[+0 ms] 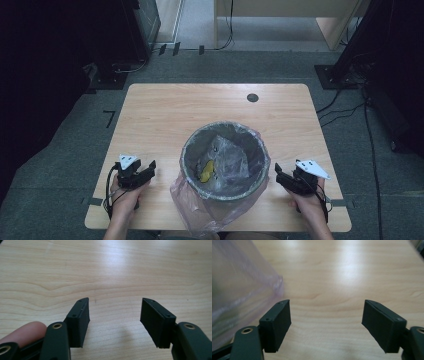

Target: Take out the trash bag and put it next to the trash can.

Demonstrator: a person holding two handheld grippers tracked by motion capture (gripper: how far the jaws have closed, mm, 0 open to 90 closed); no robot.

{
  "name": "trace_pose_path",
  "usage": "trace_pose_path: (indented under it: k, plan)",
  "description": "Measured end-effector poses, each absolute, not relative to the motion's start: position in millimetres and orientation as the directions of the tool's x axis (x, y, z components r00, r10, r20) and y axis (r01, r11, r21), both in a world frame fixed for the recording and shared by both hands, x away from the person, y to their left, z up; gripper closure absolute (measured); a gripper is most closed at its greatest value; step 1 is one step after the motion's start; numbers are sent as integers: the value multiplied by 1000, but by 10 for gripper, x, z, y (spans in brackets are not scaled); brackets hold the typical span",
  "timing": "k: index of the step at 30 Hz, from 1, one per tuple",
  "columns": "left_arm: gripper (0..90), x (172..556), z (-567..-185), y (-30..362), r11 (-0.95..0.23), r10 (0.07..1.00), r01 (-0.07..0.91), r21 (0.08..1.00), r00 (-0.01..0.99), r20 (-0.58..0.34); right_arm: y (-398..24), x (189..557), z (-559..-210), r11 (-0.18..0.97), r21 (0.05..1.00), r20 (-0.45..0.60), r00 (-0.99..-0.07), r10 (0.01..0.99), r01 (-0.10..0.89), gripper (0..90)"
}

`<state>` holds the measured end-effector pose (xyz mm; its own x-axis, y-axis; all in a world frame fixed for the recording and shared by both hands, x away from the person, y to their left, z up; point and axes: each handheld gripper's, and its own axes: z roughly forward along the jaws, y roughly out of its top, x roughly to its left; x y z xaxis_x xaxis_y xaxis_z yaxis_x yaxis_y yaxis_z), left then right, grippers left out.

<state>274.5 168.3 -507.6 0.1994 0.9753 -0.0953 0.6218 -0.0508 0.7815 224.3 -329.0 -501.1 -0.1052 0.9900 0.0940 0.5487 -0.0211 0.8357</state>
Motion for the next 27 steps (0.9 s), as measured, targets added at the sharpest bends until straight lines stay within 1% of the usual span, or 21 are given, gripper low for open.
trace_pose_path:
  k: [1, 5, 11, 14, 15, 17, 20, 23, 27]
  plan:
    - [376, 2745, -5076, 1683, -51, 975, 622, 782, 199, -95, -3290, 2243, -5011, -21, 836, 94, -105, 990, 549, 217]
    - [364, 2723, -5134, 1658, -158, 952, 616, 772, 303, -47, -3252, 2280, -5096, -23, 804, 108, -108, 988, 595, 213]
    - [338, 2698, -5168, 1614, -245, 918, 608, 755, 395, -19, -3228, 2299, -5215, 2, 770, 76, -95, 993, 638, 210]
    - [331, 2665, -5173, 1587, -297, 894, 588, 752, 449, 2, -3214, 2301, -5225, 23, 757, 65, -109, 992, 653, 203]
    - [320, 2649, -5173, 1582, -315, 881, 581, 751, 473, 4, -3210, 2315, -5233, 39, 746, 62, -127, 990, 665, 182]
    - [304, 2617, -5176, 1575, -340, 860, 566, 751, 510, 5, -3206, 2318, -5234, 44, 744, 59, -131, 990, 667, 174]
    - [292, 2551, -5177, 1576, -390, 810, 537, 748, 587, 1, -3199, 2320, -5234, 46, 743, 56, -130, 990, 668, 173]
    - [274, 2498, -5178, 1576, -428, 766, 510, 746, 643, 0, -3187, 2322, -5236, 58, 741, 42, -132, 990, 669, 173]
    - [273, 2430, -5181, 1533, -478, 697, 465, 745, 718, -2, -3180, 2321, -5236, 65, 740, 35, -134, 990, 670, 173]
